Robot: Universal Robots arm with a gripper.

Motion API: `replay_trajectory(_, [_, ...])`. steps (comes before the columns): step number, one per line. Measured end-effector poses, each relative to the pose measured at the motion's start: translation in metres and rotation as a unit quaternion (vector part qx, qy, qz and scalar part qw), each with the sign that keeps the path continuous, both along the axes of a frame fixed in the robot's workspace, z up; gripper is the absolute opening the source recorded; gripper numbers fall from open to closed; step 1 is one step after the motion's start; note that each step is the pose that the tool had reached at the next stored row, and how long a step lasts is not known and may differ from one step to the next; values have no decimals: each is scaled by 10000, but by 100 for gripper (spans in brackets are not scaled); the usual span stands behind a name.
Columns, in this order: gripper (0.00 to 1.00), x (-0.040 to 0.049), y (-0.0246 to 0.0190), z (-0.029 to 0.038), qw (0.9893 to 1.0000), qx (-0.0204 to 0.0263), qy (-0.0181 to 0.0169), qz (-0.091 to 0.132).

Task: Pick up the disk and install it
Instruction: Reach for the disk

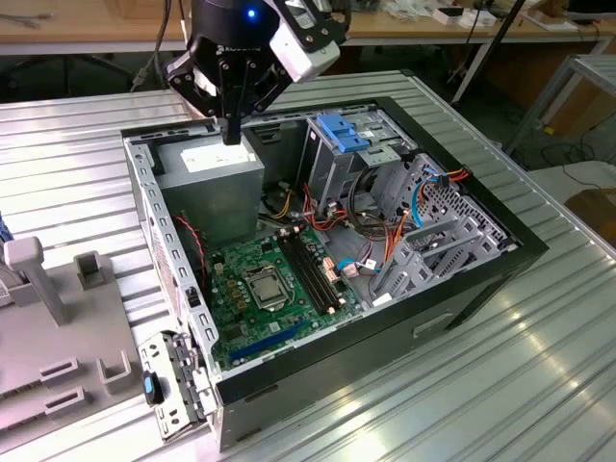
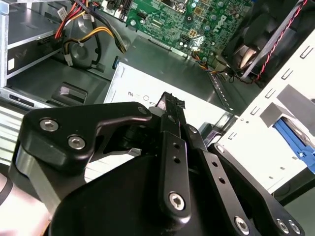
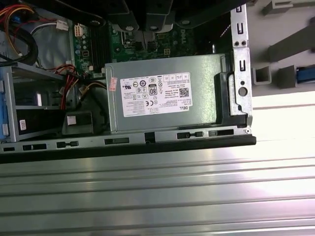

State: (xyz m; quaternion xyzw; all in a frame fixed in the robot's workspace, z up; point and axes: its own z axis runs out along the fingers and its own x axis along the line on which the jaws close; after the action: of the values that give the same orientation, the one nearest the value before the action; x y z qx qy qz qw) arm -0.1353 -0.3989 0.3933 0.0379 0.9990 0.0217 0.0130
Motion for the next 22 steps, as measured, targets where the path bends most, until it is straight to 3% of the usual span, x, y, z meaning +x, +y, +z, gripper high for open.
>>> replay_trajectory(22, [11, -252, 0, 0, 10000, 0, 0, 0])
